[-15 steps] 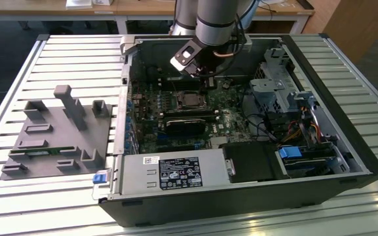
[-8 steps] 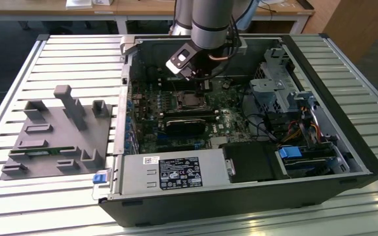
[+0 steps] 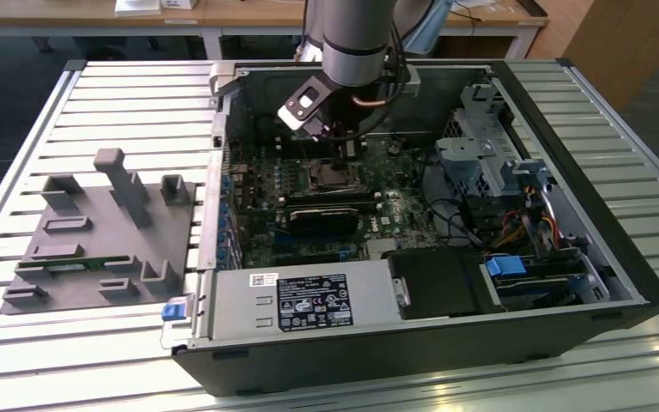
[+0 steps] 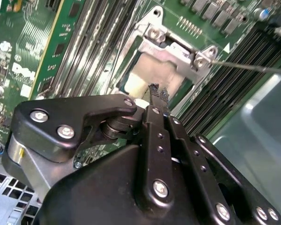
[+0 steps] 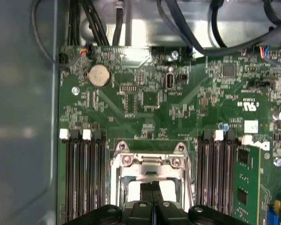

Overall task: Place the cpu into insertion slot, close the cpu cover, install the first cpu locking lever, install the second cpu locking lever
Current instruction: 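Close the cpu cover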

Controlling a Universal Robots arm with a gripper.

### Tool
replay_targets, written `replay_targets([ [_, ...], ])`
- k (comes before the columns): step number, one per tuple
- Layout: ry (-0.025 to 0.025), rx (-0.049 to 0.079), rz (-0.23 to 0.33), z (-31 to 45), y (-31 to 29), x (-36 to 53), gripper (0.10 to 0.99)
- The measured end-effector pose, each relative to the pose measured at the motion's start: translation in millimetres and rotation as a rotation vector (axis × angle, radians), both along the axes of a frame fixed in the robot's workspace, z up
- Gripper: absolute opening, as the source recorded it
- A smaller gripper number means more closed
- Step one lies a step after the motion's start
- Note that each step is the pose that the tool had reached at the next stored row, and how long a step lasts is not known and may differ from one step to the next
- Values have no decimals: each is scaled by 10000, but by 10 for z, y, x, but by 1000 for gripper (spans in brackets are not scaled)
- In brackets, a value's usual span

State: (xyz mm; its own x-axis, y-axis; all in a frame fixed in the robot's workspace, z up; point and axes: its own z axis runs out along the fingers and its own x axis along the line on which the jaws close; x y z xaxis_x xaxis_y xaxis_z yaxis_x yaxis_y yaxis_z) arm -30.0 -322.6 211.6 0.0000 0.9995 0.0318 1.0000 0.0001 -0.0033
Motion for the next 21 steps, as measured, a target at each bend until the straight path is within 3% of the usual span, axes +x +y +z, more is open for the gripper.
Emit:
replay_targets([
  [21, 0, 0, 0, -16, 0, -181, 106],
])
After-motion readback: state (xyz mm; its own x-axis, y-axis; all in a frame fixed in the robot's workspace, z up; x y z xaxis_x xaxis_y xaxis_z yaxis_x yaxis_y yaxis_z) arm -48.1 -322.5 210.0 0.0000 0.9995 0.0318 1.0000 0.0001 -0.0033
